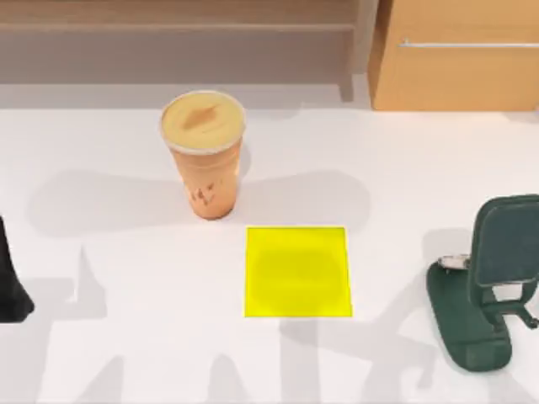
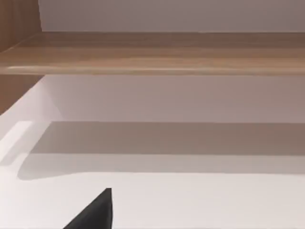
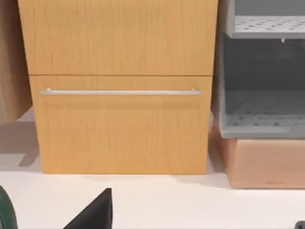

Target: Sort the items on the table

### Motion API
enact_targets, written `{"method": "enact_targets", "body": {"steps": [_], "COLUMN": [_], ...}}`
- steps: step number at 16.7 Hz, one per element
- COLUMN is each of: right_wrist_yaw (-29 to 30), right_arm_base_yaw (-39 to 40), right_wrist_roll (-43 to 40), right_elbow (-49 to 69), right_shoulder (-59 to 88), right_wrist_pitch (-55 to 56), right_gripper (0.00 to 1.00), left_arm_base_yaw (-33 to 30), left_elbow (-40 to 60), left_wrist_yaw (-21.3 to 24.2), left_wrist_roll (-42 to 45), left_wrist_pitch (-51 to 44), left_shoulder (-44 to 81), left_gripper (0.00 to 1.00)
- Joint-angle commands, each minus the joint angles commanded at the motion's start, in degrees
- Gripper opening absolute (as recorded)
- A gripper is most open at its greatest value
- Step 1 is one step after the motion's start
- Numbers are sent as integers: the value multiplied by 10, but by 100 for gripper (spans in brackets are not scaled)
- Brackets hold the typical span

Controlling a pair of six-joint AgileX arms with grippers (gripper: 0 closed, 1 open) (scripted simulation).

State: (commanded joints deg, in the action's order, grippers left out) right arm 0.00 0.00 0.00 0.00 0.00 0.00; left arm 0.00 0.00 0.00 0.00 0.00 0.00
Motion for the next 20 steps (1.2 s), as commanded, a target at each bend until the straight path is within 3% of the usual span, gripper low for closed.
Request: {"method": "enact_targets", "body": {"steps": [7, 20], "right_wrist_yaw": [0, 1], "right_arm_base_yaw": [-32, -151], "right_wrist_roll": [32, 152], "right_elbow": [82, 438], "right_shoulder": [94, 721], "right_wrist_pitch": [-89, -528], "right_gripper": [100, 100], "left_arm_base_yaw": [0, 0], "left_elbow": [0, 0], "left_wrist_yaw": [0, 0], "left_wrist_roll": [0, 0], "left_wrist_pitch": [0, 0], "left_shoulder": [0, 0], "left_gripper": [100, 100]}}
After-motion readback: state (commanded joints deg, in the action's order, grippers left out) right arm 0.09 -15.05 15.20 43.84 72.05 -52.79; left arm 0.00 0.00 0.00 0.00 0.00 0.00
